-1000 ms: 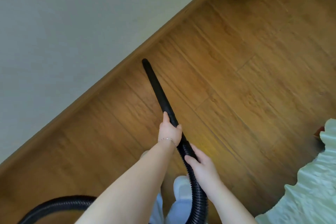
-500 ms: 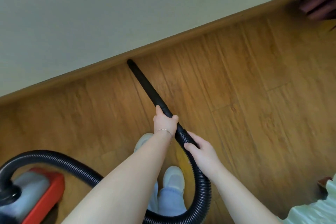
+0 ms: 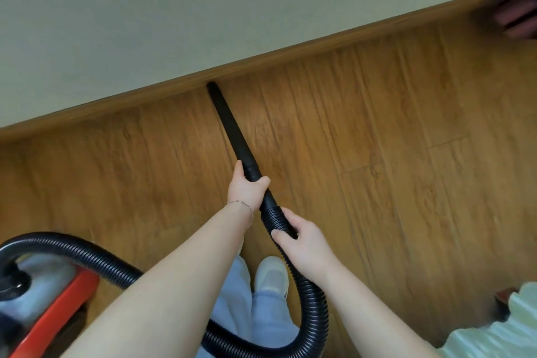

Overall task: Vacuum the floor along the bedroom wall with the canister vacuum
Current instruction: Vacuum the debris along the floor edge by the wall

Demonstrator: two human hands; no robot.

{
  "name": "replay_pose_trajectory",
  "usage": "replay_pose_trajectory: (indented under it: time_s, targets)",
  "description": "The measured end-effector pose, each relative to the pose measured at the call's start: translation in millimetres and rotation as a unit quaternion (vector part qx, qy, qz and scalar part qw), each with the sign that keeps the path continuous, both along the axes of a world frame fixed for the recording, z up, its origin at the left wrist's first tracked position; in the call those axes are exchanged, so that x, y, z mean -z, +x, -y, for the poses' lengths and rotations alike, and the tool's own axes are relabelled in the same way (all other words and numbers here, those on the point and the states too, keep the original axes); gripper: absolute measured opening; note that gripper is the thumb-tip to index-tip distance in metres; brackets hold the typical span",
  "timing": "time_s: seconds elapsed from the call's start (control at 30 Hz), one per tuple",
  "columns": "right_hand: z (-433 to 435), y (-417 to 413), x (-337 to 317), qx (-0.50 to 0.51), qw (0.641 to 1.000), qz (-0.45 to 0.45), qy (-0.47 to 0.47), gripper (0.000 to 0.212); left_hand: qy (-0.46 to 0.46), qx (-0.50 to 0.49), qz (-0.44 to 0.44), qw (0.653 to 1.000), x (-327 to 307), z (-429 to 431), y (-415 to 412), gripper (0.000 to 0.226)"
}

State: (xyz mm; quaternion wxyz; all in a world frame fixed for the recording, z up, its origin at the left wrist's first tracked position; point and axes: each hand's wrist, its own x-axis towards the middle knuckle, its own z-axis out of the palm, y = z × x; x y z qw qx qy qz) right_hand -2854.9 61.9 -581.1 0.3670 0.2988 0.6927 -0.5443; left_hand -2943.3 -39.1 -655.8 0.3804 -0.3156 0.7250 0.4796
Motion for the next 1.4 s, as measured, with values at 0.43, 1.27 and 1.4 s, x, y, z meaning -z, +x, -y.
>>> replay_pose_trajectory:
  time_s: [0.43,1.27,1.4]
  targets:
    - [19,-16,-9,-0.077,0.997,-0.02,-0.006,0.043,0.014,-0.153,0.007,0.988,-11,44,6,0.071]
    - [114,-63,-59,-0.422,0.902,0.007,0.093,0.052,0.361,-0.51,0.005,0.78,-76,246,58,0.047]
    - [181,-74,-66,-0.473,0.862,-0.097,0.155,0.049,0.369,-0.565,-0.043,0.736,-92,288,69,0.045]
